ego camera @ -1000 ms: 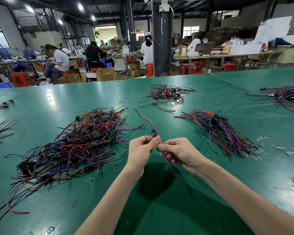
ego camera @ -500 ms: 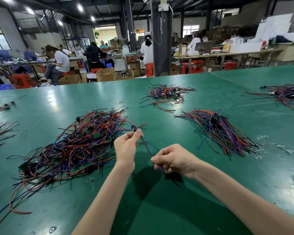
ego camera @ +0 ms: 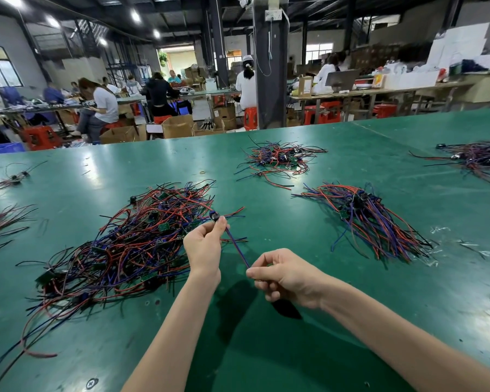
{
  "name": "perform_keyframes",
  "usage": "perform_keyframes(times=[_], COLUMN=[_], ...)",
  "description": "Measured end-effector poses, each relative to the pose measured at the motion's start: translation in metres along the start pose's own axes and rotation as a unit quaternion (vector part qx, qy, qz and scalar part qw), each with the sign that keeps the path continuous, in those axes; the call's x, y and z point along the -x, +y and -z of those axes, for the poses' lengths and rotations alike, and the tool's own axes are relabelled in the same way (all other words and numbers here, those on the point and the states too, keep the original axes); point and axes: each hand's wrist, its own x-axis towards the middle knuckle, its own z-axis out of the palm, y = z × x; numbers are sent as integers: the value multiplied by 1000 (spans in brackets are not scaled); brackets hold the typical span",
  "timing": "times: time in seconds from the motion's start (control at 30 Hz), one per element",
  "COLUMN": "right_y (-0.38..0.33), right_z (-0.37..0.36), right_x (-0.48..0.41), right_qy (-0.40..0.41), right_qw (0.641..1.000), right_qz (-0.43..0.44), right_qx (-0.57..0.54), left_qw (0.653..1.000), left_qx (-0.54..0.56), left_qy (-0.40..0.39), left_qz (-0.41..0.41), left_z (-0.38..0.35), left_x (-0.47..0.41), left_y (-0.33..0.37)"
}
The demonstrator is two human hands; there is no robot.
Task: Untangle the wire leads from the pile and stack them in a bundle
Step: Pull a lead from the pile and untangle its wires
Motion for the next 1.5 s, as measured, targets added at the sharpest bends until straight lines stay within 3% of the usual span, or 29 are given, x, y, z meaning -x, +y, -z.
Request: perform_keyframes(times=[0.37,0.53,0.67,0.87,1.07,1.23,1.5], right_y=[-5,-17,-27,-17,-12,-19,-107], right_z=[8,17,37,37,36,41,100], right_x=[5,7,3,-4,-6,-9,-18], right_qy=[-72,-143,-64,41,60,93,216], right_qw=[996,987,989,986,985,983,955], right_qz=[16,-29,-31,80,118,123,177], right_qx=[47,61,132,139,113,96,98], left_qw=[999,981,939,939,951,947,947], left_qx=[27,115,147,48,37,19,9], left_qy=[-14,-90,-190,-272,-244,-267,-264], left_qz=[26,127,245,206,187,178,181], left_z=[-1,-4,-7,-18,-20,-20,-22], left_x=[1,7,13,30,31,34,30], left_y=[0,8,13,6,1,2,-6])
